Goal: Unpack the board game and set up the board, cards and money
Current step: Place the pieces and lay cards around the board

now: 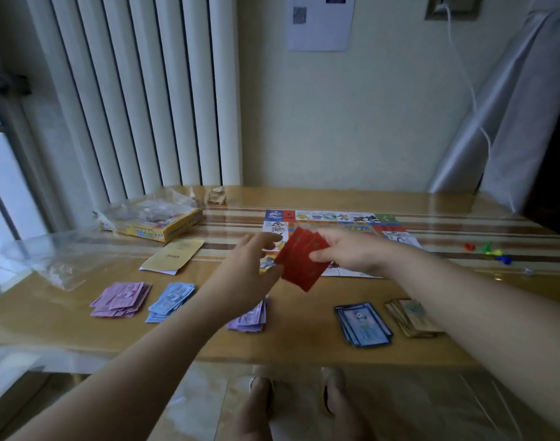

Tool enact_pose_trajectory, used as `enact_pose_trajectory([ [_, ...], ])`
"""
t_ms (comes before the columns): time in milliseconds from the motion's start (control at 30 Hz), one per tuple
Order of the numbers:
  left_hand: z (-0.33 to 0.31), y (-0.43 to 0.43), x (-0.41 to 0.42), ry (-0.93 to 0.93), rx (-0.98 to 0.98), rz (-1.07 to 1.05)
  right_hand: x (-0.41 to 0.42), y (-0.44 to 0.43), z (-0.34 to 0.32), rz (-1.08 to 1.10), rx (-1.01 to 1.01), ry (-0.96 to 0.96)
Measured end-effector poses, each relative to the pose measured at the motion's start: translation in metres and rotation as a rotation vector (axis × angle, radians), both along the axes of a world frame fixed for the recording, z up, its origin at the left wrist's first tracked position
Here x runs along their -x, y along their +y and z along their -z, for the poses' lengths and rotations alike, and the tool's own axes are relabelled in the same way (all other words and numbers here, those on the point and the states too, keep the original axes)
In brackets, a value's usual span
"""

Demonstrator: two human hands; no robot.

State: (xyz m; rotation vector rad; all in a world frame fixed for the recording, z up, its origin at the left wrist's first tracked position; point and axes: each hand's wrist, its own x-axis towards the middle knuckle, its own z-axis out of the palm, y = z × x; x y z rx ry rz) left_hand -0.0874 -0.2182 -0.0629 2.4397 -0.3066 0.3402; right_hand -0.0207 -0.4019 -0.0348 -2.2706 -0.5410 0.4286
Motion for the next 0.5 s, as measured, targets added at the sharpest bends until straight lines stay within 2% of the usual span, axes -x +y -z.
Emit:
enact_pose_trajectory([
  [67, -0.001, -0.012, -0.015, 0.143, 0.226, -0.03, -0.005, -0.007, 0.006, 0.116, -0.218, -0.019],
  [133, 0.004, -0.027, -0.028, 0.204, 0.192, -0.04, -0.008, -0.011, 0.017, 0.158, -0.272, -0.006],
  [367, 0.014, -0.056, -0.051, 0.179, -0.128, -0.029, -0.013, -0.03, 0.041, 0.189, 0.027, -0.172],
  [500, 0.017, -0.061, -0.054, 0.199, -0.23, 0.008, -0.009, -0.034, 0.041, 0.196, 0.113, -0.168],
])
